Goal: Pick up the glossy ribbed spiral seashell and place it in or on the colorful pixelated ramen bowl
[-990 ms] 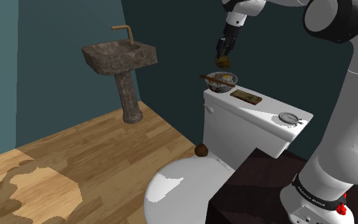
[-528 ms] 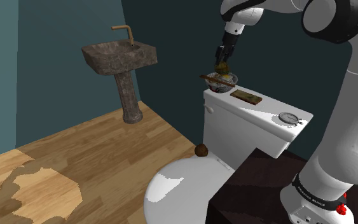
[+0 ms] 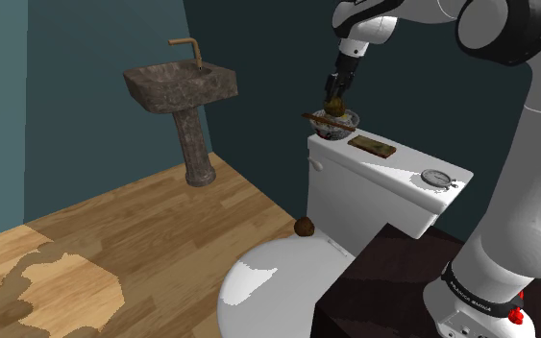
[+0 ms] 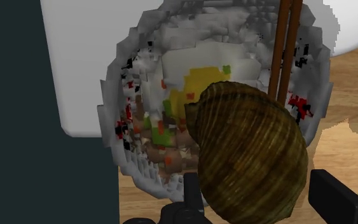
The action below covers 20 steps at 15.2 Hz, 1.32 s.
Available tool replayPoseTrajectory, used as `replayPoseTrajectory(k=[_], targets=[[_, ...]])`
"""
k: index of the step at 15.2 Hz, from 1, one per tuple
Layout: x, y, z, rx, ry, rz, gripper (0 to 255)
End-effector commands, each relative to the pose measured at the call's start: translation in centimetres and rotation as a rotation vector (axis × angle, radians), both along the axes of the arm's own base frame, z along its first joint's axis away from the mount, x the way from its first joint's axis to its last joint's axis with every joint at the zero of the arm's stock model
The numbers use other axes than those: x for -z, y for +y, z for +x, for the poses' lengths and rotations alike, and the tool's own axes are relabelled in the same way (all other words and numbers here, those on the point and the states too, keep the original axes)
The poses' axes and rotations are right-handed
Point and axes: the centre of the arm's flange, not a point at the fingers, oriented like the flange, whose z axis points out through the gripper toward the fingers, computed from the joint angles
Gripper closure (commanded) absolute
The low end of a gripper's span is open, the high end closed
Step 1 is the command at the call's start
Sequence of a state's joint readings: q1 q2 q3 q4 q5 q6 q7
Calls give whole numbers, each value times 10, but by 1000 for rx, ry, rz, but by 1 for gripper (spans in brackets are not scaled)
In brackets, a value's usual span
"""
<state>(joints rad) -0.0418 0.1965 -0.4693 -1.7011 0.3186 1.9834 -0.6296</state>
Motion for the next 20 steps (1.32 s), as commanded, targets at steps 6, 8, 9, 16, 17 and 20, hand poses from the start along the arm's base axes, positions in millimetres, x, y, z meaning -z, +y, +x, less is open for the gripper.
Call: replayPoseTrajectory(k=[6, 8, 9, 16, 17, 20], targets=[[0, 0, 0, 0, 0, 0, 0], [0, 0, 0, 0, 0, 0, 0], [-13, -2, -3, 0, 0, 0, 0], [-48, -6, -10, 0, 0, 0, 0], [-48, -6, -10, 0, 0, 0, 0], [-48, -6, -10, 0, 0, 0, 0]])
